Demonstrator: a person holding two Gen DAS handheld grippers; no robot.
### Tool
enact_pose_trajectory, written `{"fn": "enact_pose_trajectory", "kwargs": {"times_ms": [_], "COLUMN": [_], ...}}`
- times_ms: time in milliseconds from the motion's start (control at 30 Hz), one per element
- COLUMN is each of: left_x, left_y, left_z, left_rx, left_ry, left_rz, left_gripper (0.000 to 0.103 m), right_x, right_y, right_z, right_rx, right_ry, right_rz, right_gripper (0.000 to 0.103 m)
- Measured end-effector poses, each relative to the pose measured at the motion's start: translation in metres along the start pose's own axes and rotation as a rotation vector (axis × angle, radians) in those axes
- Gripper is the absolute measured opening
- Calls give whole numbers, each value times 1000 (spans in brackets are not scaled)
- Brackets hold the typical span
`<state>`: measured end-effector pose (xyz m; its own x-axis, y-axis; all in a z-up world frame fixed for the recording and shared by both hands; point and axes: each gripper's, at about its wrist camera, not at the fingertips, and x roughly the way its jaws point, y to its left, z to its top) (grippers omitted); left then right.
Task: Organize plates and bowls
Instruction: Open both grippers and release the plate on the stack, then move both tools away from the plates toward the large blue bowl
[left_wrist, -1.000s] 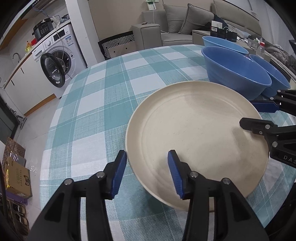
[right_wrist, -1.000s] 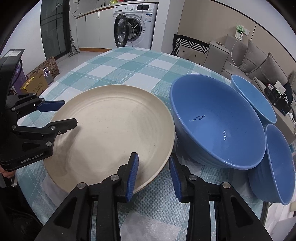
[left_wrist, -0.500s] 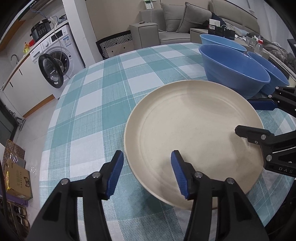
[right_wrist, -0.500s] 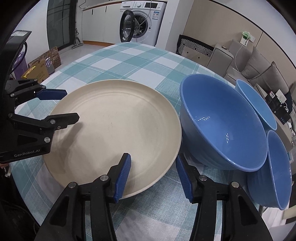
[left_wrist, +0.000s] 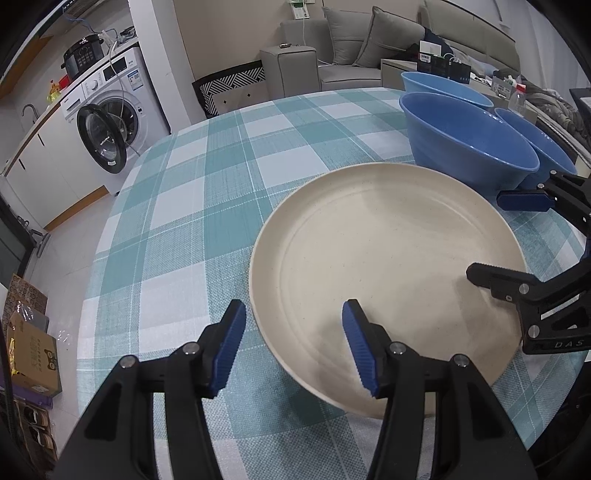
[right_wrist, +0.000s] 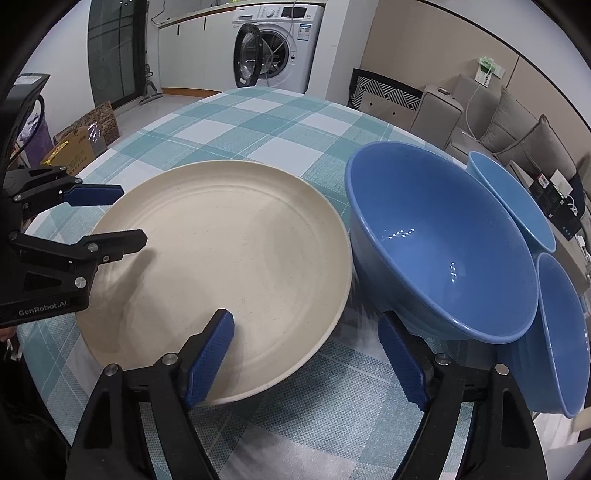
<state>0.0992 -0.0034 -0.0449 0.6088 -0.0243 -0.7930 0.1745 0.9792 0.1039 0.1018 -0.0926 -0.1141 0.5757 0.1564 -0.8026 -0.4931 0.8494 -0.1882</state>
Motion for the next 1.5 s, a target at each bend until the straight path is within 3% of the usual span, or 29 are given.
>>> {"fn": "enact_pose_trajectory", "kwargs": {"times_ms": [133,300,367,433,567,1133,1500], "left_x": [-7,-18,-23,-31,-39,-64,-73], "left_y": [6,14,18,22,27,30,5], "left_z": [1,4,6,7,10,25,63], "left_rx": [-22,-52,-77,-104,-137,-176,-124], "left_ry": [-30,-68,-88,-119,-139,-244,-280], "left_rz": [-23,-54,-66,-89,-165,-139,-135], "left_gripper": [67,70,95,101,103,103,103], "right_x": [-11,-32,-40,-47,-64,-110,-152], "right_y": [-2,3,5,4,-4,-55,-104], "right_z": [2,5,6,8,11,7,0], "right_rx": [11,-1,-3,1,31,164,235], "right_ry": [-29,-91,-114,-135,-182,-294,-361], "right_rz": [53,132,154,163,175,143,87], "right_gripper": [88,99,101,102,102,102,102]}}
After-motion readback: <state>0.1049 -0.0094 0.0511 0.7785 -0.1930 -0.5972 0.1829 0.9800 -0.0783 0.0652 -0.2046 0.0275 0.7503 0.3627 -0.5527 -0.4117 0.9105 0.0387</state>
